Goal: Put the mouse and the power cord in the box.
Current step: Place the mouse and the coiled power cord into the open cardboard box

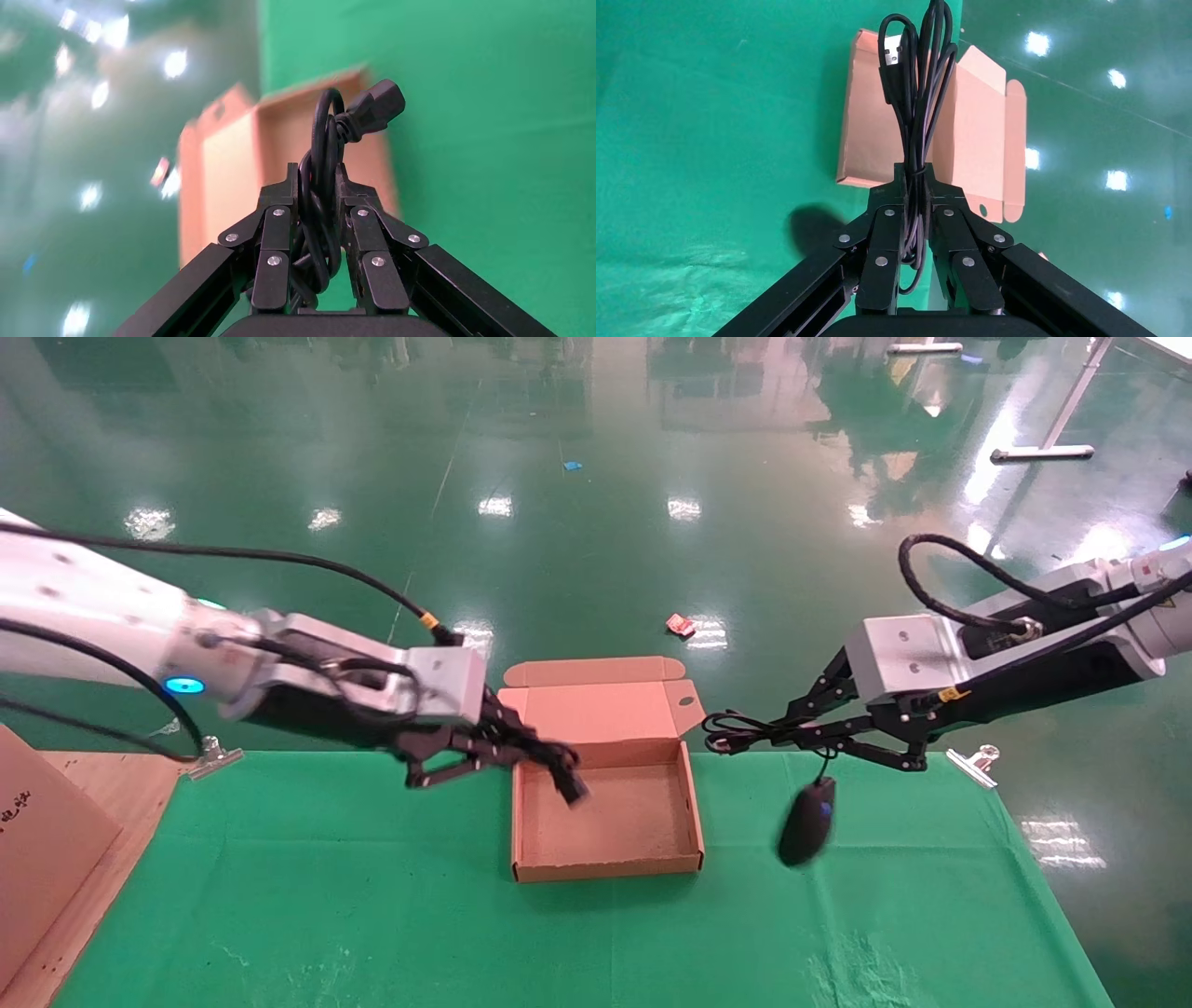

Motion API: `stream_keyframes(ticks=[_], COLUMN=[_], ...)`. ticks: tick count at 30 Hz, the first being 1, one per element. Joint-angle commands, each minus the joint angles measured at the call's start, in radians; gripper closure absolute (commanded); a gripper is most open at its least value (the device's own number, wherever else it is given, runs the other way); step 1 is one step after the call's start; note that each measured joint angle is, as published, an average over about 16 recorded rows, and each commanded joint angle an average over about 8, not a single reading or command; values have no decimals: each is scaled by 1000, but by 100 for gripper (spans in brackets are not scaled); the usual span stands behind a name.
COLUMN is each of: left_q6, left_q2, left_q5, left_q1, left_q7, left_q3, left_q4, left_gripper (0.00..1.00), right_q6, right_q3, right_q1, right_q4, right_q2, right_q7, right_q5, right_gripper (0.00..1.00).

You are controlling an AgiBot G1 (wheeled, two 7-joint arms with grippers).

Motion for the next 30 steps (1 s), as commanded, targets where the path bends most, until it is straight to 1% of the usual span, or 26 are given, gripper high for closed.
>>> stream_keyframes(ticks=[1,6,9,11,14,17,20,30], left_q6=[-102,-354,-489,-569,-660,-712,-734,-775], left_q2=[16,86,138,173,215,235,241,244], left_q5=[49,202,294,346,389,391,365,212], left_q1=[27,115,165,193,231,261,285,311], left_q7=[-23,-183,-279,-334,-402,-449,-487,-567], left_q3=[12,54,76,89,108,135,173,305], left_q4=[-5,-28,-8,22,66,82,72,16], left_gripper=[100,100,100,100,100,100,100,100], right_q6=[0,3,6,8,13,19,27,49], right_q3=[2,12,19,23,28,31,32,36], right_q1=[6,5,2,0,-5,-13,-23,-67], right_q4=[-15,-68,-102,-123,-151,-175,-191,-198], right_q2=[-3,-5,-4,-3,0,3,7,28], right_q7=[-9,-46,-70,-85,-107,-125,-138,-146], right_q5=[-1,-10,-19,-25,-35,-44,-53,-60], right_gripper=[100,100,100,100,100,100,100,100])
